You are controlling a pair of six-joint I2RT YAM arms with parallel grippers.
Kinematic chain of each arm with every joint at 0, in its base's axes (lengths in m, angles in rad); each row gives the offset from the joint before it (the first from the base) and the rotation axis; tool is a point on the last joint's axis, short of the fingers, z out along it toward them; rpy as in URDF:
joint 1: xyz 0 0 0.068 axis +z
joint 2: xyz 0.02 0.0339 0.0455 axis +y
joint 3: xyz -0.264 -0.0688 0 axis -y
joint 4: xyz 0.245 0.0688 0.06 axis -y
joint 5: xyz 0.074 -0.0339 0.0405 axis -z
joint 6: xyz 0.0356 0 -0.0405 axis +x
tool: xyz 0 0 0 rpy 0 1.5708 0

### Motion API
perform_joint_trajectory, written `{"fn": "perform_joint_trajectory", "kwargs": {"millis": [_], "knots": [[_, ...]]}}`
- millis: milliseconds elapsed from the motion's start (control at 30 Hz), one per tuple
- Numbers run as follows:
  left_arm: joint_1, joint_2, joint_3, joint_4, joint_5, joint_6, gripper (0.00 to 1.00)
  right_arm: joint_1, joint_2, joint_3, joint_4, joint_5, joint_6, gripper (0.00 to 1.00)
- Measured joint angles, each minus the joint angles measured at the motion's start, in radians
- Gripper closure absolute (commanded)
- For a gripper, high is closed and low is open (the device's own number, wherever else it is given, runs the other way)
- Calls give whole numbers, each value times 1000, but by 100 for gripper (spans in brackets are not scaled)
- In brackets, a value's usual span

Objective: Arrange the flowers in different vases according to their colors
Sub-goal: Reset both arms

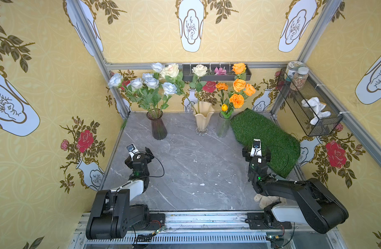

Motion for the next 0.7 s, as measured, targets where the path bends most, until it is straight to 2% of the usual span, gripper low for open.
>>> {"fn": "perform_joint_trajectory", "kwargs": {"millis": [200, 433, 600, 700], "knots": [[0, 45, -45, 85, 11, 0, 0, -29, -51, -17, -6, -52, 1, 3], [0, 45, -46, 127, 13, 0, 0, -46, -171, -34, -142, -142, 45, 3], [0, 45, -47, 135, 13, 0, 0, -52, -160, -29, -216, -206, 64, 3], [-1, 45, -47, 135, 13, 0, 0, -84, -92, -71, -179, -211, 101, 3]]}}
